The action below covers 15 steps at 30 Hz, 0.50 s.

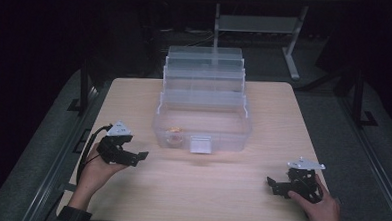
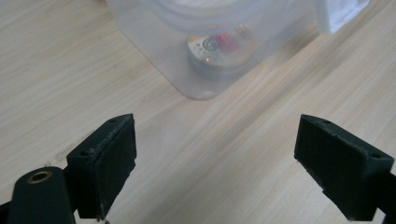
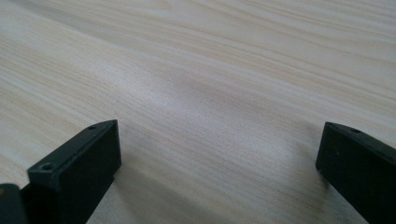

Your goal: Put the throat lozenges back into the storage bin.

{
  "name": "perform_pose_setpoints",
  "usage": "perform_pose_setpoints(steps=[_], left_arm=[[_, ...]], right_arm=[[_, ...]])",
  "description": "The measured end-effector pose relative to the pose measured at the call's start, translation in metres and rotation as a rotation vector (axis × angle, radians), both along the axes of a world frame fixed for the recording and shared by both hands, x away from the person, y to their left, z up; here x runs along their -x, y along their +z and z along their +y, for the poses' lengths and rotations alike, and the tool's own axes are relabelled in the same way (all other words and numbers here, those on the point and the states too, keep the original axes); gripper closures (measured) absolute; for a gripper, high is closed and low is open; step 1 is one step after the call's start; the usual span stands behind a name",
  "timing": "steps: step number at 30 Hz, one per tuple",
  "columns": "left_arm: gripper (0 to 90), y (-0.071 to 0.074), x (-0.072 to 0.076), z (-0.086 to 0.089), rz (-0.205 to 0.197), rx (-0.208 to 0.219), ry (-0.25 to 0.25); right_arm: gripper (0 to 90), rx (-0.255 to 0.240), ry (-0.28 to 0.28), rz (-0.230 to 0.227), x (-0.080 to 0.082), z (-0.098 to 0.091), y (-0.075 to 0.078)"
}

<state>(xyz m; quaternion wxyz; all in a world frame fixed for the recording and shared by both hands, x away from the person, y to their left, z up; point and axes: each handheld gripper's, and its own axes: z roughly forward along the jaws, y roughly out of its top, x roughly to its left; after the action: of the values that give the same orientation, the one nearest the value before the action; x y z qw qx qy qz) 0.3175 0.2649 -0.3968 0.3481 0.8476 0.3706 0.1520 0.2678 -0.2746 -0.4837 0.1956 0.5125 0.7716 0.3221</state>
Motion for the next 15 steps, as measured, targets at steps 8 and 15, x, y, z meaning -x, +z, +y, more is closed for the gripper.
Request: perform_pose_setpoints(steps=[8, 15], left_arm=[[12.3, -0.016, 0.014, 0.008, -0.020, 0.015, 0.036], [12.3, -0.030, 0.028, 0.012, -0.028, -0.002, 0.054]], right_arm=[[0.0, 0.000, 0.000, 0.000, 0.000, 0.000, 0.000], [0.0, 0.000, 0.000, 0.000, 0.000, 0.000, 0.000]])
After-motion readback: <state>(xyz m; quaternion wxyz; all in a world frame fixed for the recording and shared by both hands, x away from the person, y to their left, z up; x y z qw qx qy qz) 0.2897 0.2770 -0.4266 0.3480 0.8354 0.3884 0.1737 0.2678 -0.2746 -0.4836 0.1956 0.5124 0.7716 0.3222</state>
